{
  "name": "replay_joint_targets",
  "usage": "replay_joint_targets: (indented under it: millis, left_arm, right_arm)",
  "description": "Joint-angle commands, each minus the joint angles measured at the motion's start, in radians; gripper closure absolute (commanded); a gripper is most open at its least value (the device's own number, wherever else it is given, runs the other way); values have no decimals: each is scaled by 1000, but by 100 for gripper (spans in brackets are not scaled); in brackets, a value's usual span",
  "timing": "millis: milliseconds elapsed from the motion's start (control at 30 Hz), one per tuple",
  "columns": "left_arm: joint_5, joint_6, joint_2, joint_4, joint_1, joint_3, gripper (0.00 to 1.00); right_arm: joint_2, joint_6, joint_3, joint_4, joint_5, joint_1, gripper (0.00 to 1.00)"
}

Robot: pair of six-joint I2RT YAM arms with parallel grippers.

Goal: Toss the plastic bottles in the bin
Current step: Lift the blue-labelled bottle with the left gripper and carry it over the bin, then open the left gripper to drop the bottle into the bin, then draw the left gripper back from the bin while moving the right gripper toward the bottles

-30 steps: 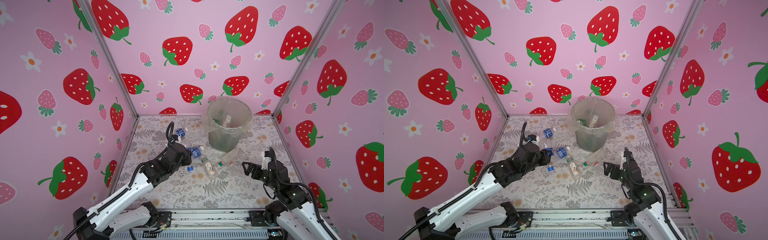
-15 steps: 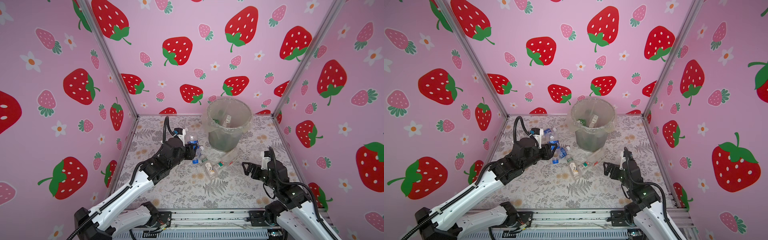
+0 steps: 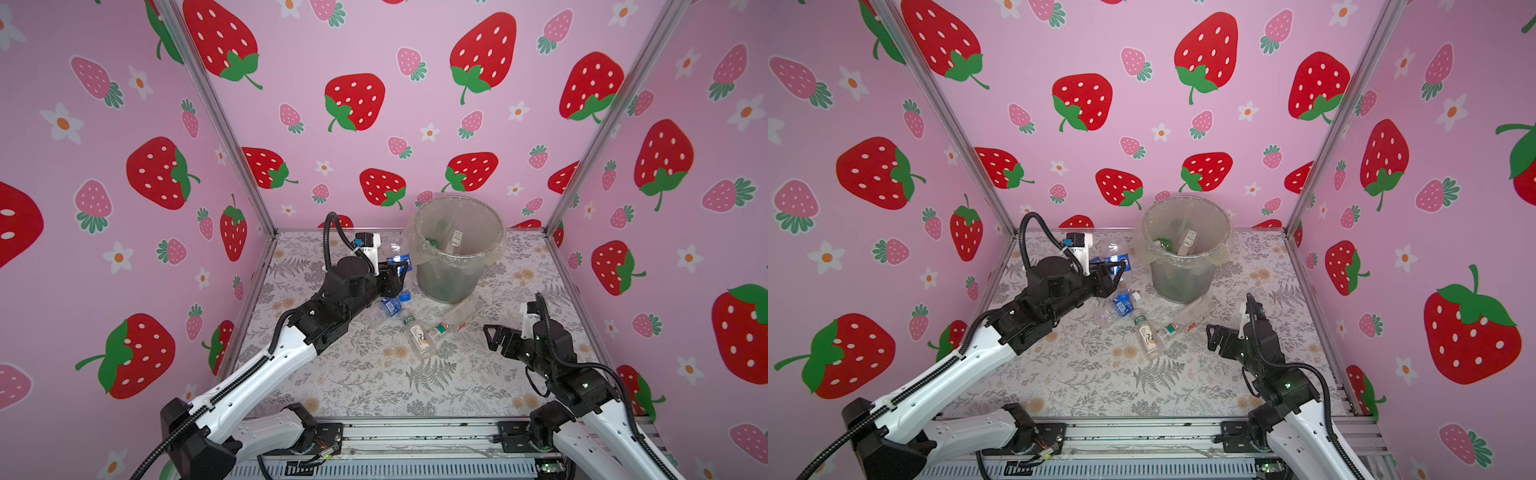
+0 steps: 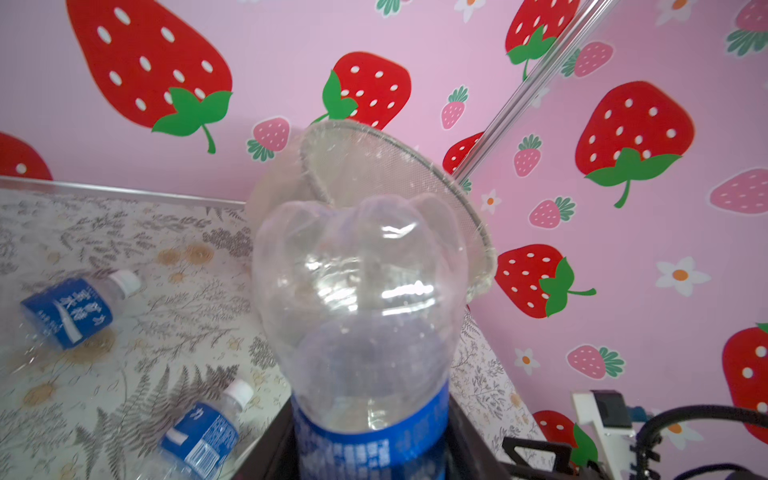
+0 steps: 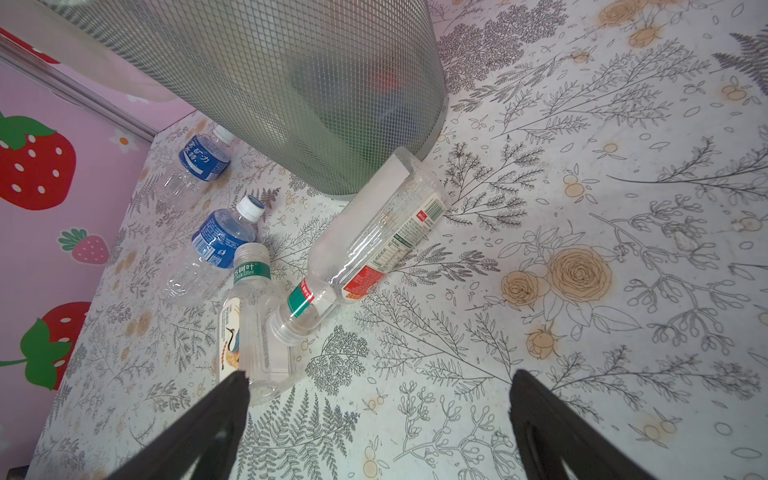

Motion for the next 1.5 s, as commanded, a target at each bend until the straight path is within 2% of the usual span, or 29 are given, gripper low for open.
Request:
replay_joint_targets:
  millis: [0, 133, 267, 333, 367, 433, 467, 533, 733, 833, 1233, 1467]
  left_arm:
    - [-3, 34, 89, 9, 4, 190, 50]
    - [-15, 3, 296, -94, 14, 496, 47]
    - [81, -20, 582, -230, 15, 875, 39]
    - [102, -38, 731, -371, 18, 1106, 29]
    - [107, -46, 796, -450, 20, 1224, 4]
    - [123, -56, 882, -551, 25, 1369, 1]
    - [130, -60, 891, -567, 26, 1388, 1]
    - [129, -60, 851, -547, 26, 1325, 1]
    - [67, -52, 553, -354, 45, 892, 1]
    - [37, -50, 432, -328, 65, 747, 1]
    - [29, 13, 154, -401, 151, 372, 1]
    - [67, 20, 67, -413, 236, 199, 1]
  right_arm:
    - [-5, -3, 9, -6, 17, 0, 1]
    - [-9, 1, 12, -9, 25, -1, 1]
    - [-2, 0, 27, -11, 29, -1, 1]
    - [1, -2, 39, -17, 32, -1, 1]
    - [0, -3, 44, -19, 34, -1, 1]
    - [-3, -1, 51, -19, 35, -1, 1]
    - [-6, -1, 53, -20, 33, -1, 1]
    - [-10, 0, 52, -22, 35, -1, 1]
    - [-14, 0, 36, -19, 29, -1, 1]
    - [-16, -1, 28, -17, 26, -2, 1]
    - [-12, 22, 1, -4, 3, -1, 1]
    - [0, 54, -11, 13, -5, -2, 1]
